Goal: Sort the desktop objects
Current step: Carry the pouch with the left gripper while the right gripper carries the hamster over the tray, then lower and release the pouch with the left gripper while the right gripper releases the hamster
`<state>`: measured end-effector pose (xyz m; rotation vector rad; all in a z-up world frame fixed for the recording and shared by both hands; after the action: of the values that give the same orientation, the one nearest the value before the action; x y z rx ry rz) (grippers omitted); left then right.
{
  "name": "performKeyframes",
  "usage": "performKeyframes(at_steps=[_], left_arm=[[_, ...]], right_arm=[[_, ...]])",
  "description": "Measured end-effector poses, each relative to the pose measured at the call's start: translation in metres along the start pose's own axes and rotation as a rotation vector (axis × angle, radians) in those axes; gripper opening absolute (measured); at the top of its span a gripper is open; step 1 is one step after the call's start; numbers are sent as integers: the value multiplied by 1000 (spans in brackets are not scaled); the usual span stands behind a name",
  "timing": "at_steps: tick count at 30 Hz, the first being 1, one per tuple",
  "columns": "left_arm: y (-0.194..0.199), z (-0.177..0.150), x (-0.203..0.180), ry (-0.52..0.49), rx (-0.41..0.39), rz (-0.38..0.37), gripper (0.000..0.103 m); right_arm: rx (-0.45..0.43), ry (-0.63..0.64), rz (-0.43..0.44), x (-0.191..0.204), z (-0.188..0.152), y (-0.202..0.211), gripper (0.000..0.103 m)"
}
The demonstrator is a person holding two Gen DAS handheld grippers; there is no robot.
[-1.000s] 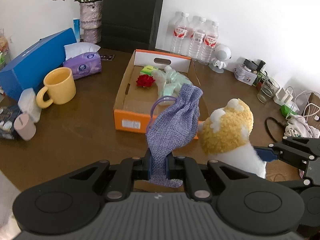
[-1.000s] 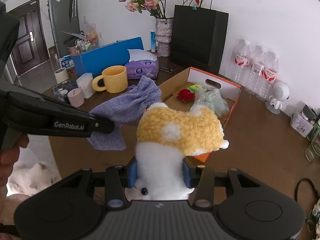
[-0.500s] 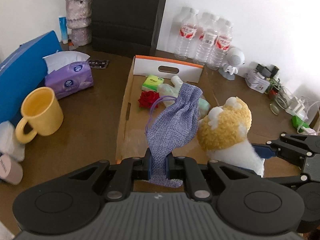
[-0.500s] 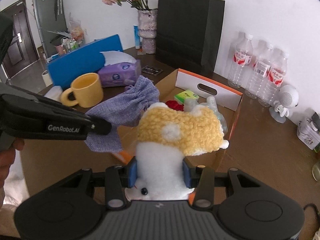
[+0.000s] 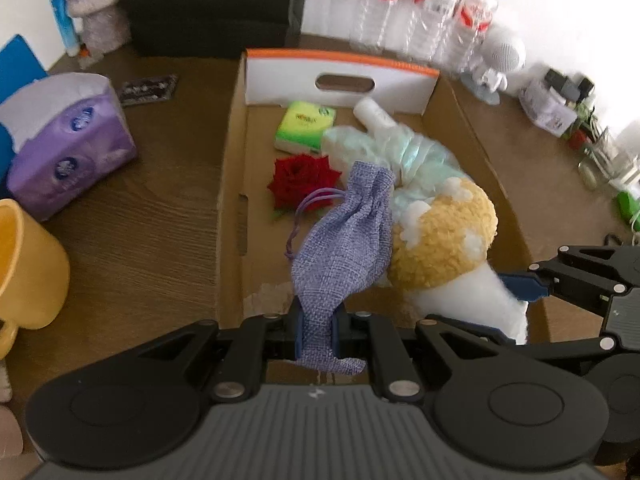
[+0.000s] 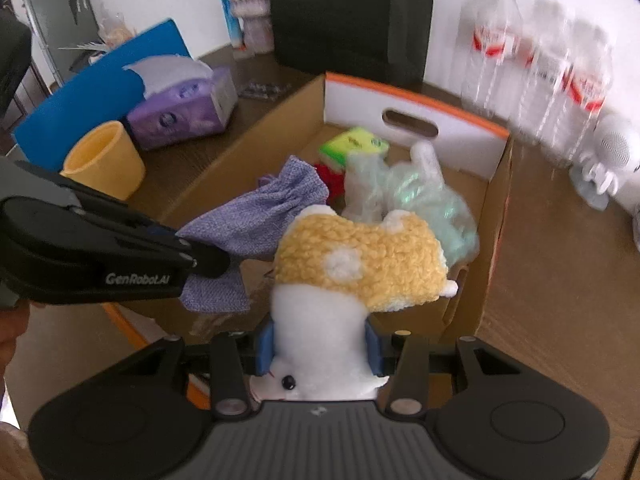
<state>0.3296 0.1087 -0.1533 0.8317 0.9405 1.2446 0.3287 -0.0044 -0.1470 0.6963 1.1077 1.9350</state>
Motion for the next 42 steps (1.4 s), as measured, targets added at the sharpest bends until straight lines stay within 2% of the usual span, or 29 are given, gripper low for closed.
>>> performKeyframes(at_steps=[9, 24, 27, 31, 33, 34, 35, 42], left_arm=[[-27, -4, -2, -31, 69, -18, 14], [-35, -9, -4, -31, 93, -14, 19], [-34, -9, -6, -43, 86, -14, 26], [-29, -9, -9, -54, 70, -11, 41], [-25, -8, -10, -56, 57, -4, 51], [-23, -7, -10, -57, 46, 3, 61], [-19, -6, -10, -58, 36, 6, 65], [2, -2, -8, -51, -21, 21, 69]], right_arm=[[48, -25, 6, -6, -8, -21, 43], [77, -19, 12, -5, -13, -32, 46], [76, -19, 8, -4, -13, -32, 49], [68, -18, 5, -3, -12, -29, 54], [63, -11, 0, -1, -13, -26, 64], [60, -8, -3, 0, -13, -24, 67], [56, -7, -4, 1, -13, -22, 69], [12, 1, -19, 7, -11, -1, 70]])
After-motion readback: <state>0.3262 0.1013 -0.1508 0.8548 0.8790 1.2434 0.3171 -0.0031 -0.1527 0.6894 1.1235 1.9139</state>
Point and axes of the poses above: each gripper's, at about its wrist camera, not at the fingertips, and y roughly against the way its jaws point, x to its left, z to its top, the point moved 7 cm from there along -y, roughly the way its jaws point, and after that the axes turned 1 degree about x, right-handed, at the moved point
